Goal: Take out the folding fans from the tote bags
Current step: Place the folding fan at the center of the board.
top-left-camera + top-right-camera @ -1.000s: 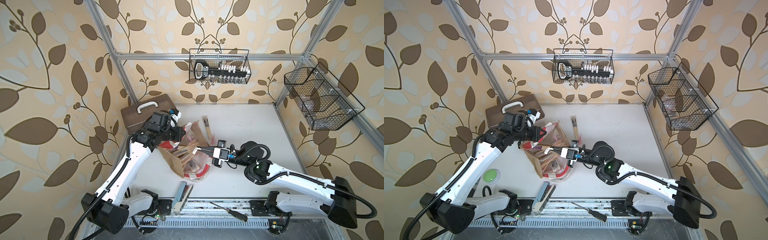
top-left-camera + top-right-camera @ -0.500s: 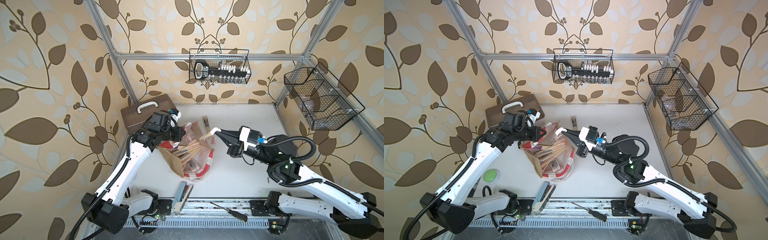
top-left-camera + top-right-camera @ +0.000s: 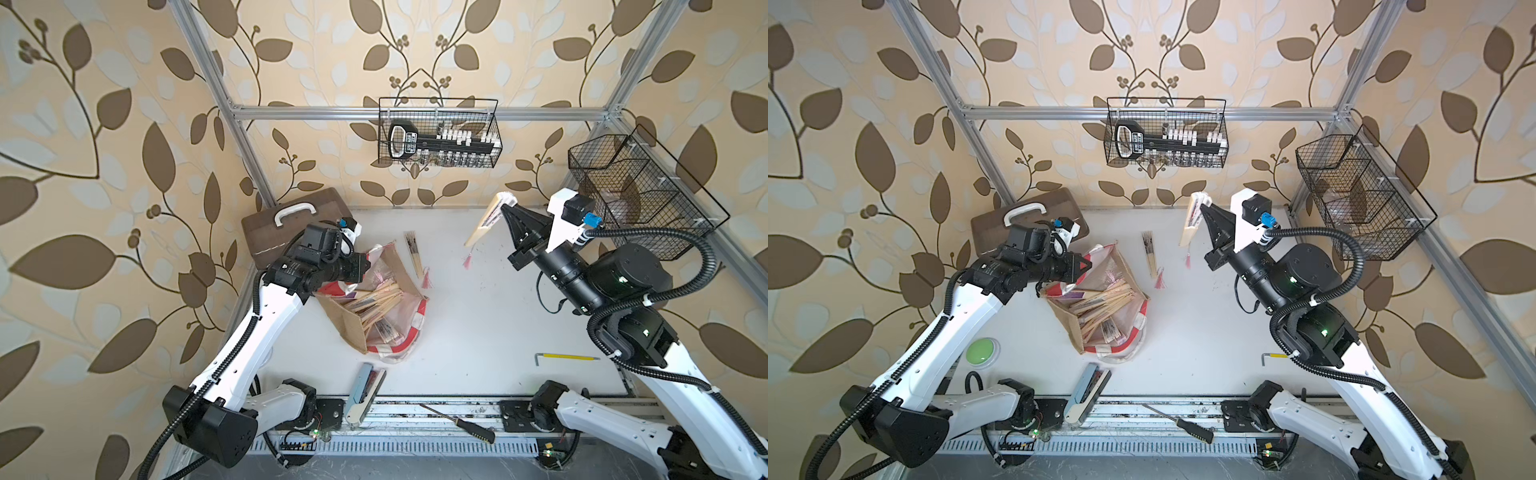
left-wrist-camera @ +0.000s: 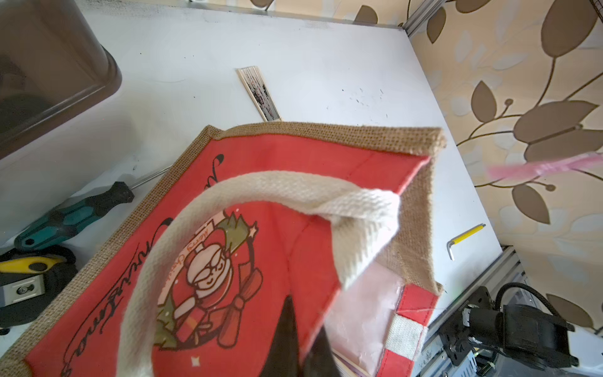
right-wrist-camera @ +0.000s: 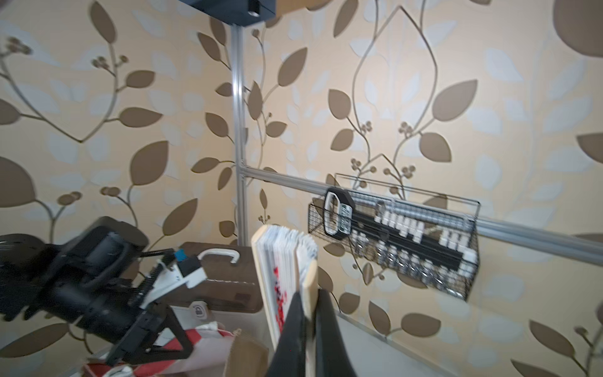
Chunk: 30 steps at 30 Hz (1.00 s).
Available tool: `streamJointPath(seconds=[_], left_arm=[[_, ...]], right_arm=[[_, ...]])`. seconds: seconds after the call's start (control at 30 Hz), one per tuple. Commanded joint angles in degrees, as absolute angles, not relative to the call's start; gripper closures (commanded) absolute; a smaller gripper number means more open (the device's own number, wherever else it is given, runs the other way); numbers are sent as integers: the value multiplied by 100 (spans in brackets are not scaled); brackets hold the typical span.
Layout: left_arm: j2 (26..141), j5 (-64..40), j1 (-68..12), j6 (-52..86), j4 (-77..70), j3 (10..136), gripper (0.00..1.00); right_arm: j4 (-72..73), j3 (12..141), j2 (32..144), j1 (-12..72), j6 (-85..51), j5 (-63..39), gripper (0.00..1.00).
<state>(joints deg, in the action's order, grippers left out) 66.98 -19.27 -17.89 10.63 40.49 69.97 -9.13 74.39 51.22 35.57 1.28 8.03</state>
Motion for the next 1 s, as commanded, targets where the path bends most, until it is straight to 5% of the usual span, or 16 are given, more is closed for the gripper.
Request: streamJointPath(seconds=[0.0, 0.47, 0.97], left_arm=[[6574, -1898, -1723, 1049, 3938, 7014, 100], [6574, -1920, -1723, 1046, 3938, 7014, 100], [6547, -1909, -1723, 1033, 3924, 6992, 100]], right_arm=[[-1495, 7194, 5248, 3010, -413, 444, 96], [-1183, 6342, 6966, 2234, -1136, -432, 100], [-1234, 7731, 9631, 1964, -1383, -1142, 100]])
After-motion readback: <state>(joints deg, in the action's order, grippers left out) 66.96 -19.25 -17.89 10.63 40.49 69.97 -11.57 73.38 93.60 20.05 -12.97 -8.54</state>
